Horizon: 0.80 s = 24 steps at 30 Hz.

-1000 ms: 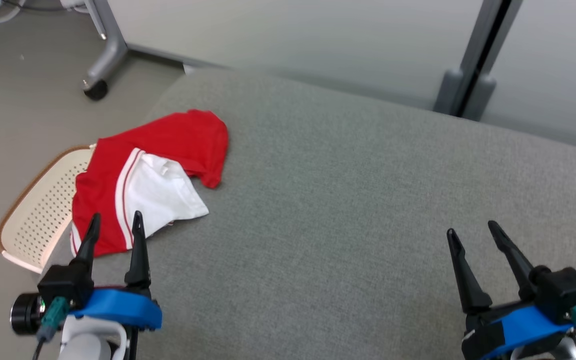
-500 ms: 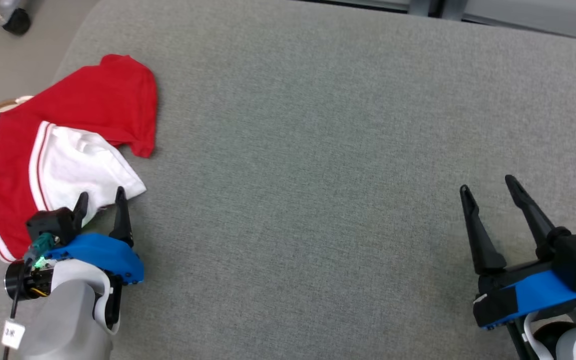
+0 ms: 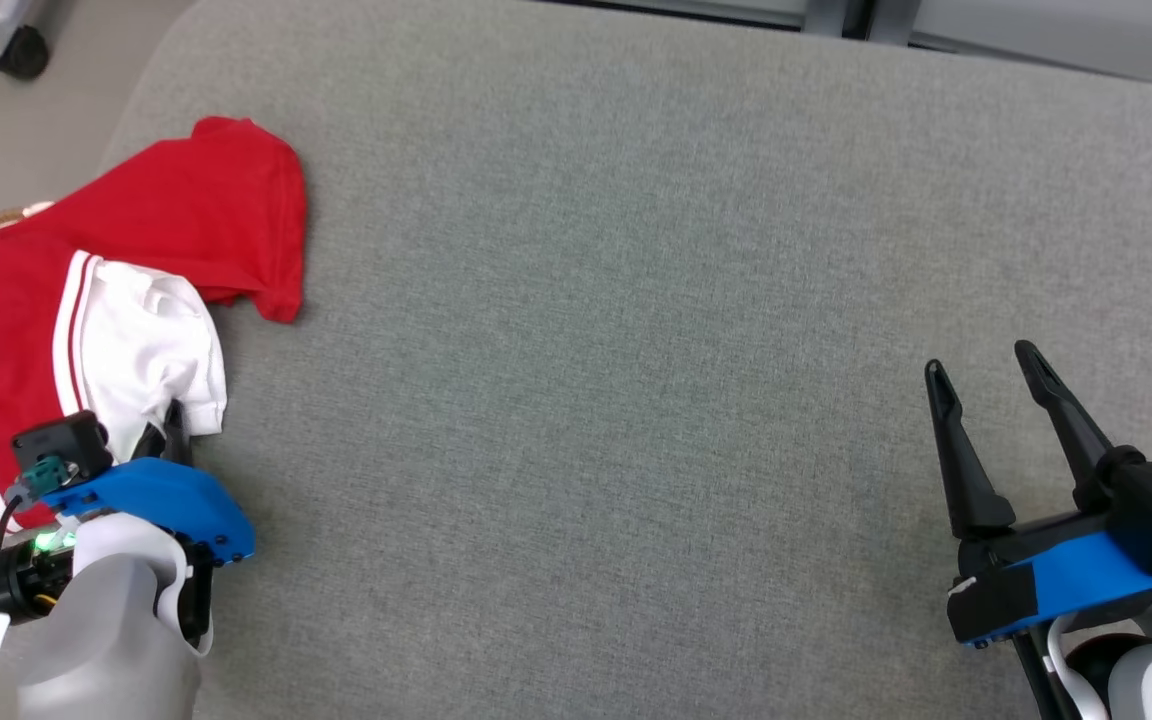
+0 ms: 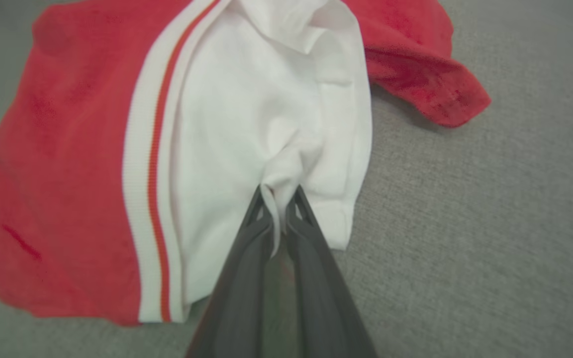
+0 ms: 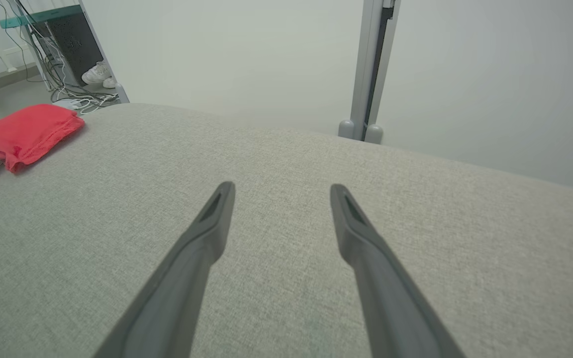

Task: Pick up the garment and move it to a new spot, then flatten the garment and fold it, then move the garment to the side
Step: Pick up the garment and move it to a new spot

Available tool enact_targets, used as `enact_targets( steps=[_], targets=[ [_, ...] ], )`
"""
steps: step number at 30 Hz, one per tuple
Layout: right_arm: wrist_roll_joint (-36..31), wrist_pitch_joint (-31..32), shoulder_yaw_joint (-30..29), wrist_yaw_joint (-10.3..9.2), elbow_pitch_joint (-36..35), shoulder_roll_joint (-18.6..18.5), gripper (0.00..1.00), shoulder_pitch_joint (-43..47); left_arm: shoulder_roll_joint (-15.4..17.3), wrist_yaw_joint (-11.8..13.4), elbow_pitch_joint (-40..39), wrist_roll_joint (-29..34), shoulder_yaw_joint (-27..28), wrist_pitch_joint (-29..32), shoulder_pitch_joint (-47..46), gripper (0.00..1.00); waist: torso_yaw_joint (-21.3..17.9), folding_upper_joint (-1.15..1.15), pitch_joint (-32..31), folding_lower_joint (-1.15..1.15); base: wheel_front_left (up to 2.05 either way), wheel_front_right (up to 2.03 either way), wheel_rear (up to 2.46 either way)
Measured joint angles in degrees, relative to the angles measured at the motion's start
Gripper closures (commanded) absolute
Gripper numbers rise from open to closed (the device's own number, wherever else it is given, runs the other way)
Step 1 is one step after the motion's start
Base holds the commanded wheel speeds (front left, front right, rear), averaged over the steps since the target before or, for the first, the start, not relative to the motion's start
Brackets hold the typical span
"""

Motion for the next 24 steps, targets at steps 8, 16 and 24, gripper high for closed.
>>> enact_targets(
  steps=[8, 16, 24],
  targets=[
    [0.2, -1.9, -0.7, 0.00, 1.1, 0.8, 0.00, 0.9, 1.5, 4.7, -15.9, 2.1, 5.3, -0.8, 7.3, 1.00, 0.9, -0.01, -6.5, -0.01, 0.00, 0.00, 0.00],
    [1.4, -2.8, -0.8, 0.00, 2.5, 1.6, 0.00, 4.5, -0.2, 8.1, -36.9, 7.5, 7.7, -0.8, 21.1, 1.00, 0.6, -0.03, -14.2, -0.02, 0.00, 0.00, 0.00],
    [2.1, -2.6, -0.6, 0.00, 2.6, 1.9, 0.00, 7.8, -1.7, 8.8, -51.8, 9.9, 3.4, 1.7, 30.9, 1.00, -2.7, -0.03, -18.5, -0.02, 0.00, 0.00, 0.00]
  ],
)
